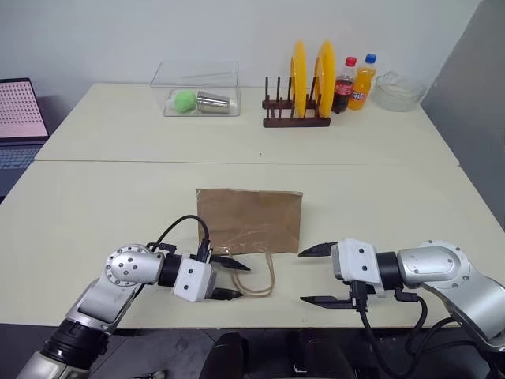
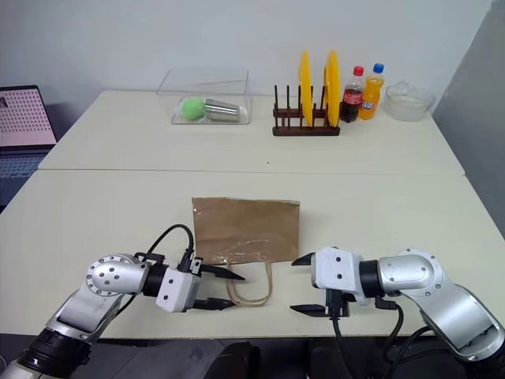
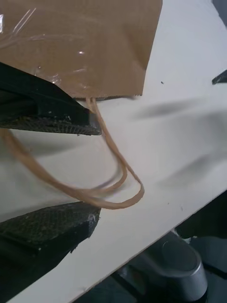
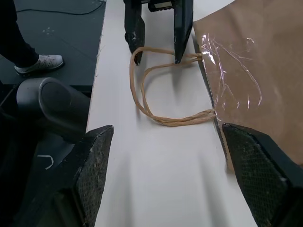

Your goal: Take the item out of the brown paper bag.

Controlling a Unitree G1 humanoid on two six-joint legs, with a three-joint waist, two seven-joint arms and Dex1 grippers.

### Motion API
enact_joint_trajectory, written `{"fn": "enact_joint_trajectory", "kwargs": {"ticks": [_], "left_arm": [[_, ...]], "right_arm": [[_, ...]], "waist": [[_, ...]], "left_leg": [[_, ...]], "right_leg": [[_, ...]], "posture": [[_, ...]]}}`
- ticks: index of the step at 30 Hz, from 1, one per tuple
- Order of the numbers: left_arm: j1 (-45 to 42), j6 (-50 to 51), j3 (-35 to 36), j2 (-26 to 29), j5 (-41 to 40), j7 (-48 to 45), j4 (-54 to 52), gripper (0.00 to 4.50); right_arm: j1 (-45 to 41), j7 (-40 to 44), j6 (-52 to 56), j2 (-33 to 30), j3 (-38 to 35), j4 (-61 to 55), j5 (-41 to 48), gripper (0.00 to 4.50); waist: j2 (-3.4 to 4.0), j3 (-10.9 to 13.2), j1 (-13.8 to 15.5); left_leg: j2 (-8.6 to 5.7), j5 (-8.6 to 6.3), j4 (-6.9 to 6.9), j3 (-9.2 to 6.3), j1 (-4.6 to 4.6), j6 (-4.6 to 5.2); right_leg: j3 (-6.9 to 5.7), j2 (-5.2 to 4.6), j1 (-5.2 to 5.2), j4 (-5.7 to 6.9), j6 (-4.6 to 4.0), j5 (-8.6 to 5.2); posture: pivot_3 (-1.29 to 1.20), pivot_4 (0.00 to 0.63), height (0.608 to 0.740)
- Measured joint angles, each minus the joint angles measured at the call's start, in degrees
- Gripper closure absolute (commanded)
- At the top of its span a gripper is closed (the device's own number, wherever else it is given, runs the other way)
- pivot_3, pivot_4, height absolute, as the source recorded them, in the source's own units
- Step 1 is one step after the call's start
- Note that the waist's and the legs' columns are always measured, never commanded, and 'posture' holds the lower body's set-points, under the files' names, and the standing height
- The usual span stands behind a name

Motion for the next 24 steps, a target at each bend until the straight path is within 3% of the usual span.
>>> {"fn": "enact_joint_trajectory", "kwargs": {"ticks": [5,9,13,19,24], "left_arm": [[-0.62,0.52,-1.42,-0.48,0.00,-1.02,1.23,4.46],[-1.81,3.78,-1.56,-0.84,-0.70,-1.13,1.14,4.46],[-3.83,17.22,-0.77,-2.11,-5.91,1.82,-1.17,4.46],[-13.55,35.60,2.57,-4.94,-13.89,7.48,-5.10,4.46],[-16.49,42.48,3.67,-7.26,-16.93,9.55,-5.69,4.46]], "right_arm": [[0.04,0.02,-0.03,-0.19,0.00,0.00,-0.01,0.64],[0.54,0.04,-0.53,-0.61,0.00,0.00,-0.08,0.64],[0.61,0.18,-3.57,-1.13,0.02,0.08,-2.14,0.64],[1.37,1.70,-13.73,-1.80,1.76,1.66,-7.29,0.64],[1.31,1.54,-21.31,0.35,3.76,3.32,-11.72,0.64]], "waist": [[0.00,0.00,-0.05],[0.00,0.00,-0.03],[0.00,0.00,-0.08],[-0.01,0.00,-0.09],[-0.01,0.00,-0.27]], "left_leg": [[0.00,0.00,0.00,0.00,0.01,0.00],[0.00,0.00,0.01,0.00,0.00,0.00],[0.00,0.00,0.03,-0.05,0.00,0.00],[-0.02,0.00,0.09,-0.08,-0.01,0.00],[-0.03,0.01,0.09,-0.09,0.04,-0.03]], "right_leg": [[0.00,0.00,0.00,0.01,0.00,0.00],[0.00,0.00,0.01,0.00,0.00,0.00],[-0.05,0.01,0.02,0.02,0.01,0.00],[-0.08,0.01,0.09,0.00,0.03,-0.01],[-0.04,0.02,0.10,0.05,0.04,-0.02]], "posture": [[0.00,0.150,0.740],[0.00,0.150,0.740],[0.00,0.150,0.740],[0.00,0.150,0.740],[0.00,0.150,0.740]]}}
